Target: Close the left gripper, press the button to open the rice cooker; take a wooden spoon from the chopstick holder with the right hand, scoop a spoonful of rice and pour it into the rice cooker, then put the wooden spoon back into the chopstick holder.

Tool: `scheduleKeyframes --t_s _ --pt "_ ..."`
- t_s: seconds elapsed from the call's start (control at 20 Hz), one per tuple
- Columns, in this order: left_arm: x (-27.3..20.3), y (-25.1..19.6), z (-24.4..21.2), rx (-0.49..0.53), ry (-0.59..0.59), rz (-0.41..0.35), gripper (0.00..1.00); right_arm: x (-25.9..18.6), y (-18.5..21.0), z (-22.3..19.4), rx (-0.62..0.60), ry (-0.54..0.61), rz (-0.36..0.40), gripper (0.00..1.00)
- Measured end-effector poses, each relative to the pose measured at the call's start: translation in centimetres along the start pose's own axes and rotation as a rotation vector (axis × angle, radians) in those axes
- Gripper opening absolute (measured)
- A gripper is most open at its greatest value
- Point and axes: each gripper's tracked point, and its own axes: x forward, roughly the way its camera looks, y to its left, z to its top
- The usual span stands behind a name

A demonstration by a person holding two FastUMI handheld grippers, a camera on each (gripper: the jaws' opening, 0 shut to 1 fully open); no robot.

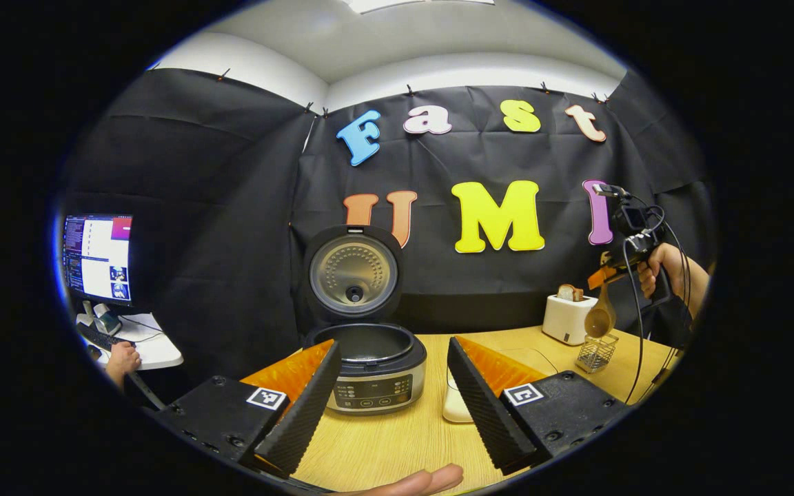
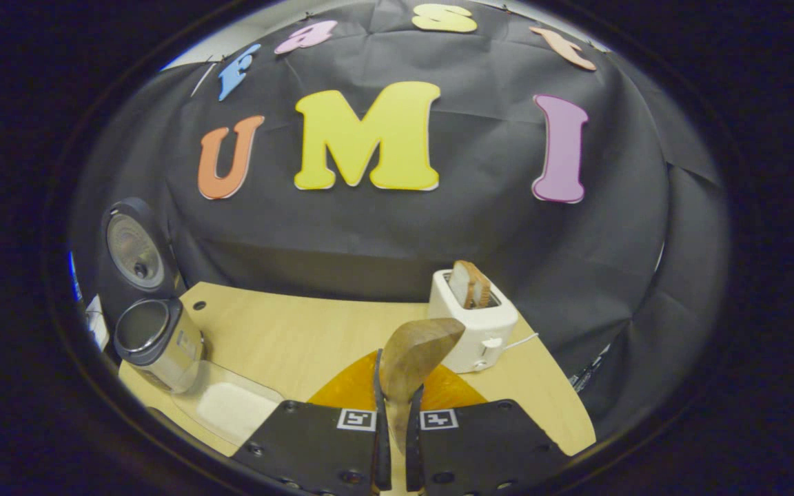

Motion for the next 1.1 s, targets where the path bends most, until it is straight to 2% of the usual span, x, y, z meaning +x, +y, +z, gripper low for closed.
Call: scheduleKeyframes --t_s 0.25,0.6,0.75,0.9,1.1 --pt "-0.4 0.5 0.2 0.042 -0.003 0.008 0.99 -1.5 8.6 1.3 -0.059 -0.052 0.087 0.08" --pt "-0.5 2.1 0.1 0.053 0.000 0.022 0.98 -0.2 19.5 -2.8 -0.150 -0.007 0.182 0.08" --pt "-0.3 2.3 -0.1 0.048 0.007 0.028 0.98 1.4 21.2 -5.1 -0.189 0.025 0.180 0.08" --pt "-0.2 2.2 -0.2 0.046 0.013 0.022 0.96 3.0 21.2 -7.4 -0.179 0.077 0.163 0.09" --pt "0.0 1.6 -0.7 0.061 0.027 0.018 0.98 4.6 19.7 -8.2 -0.169 0.049 0.057 0.08"
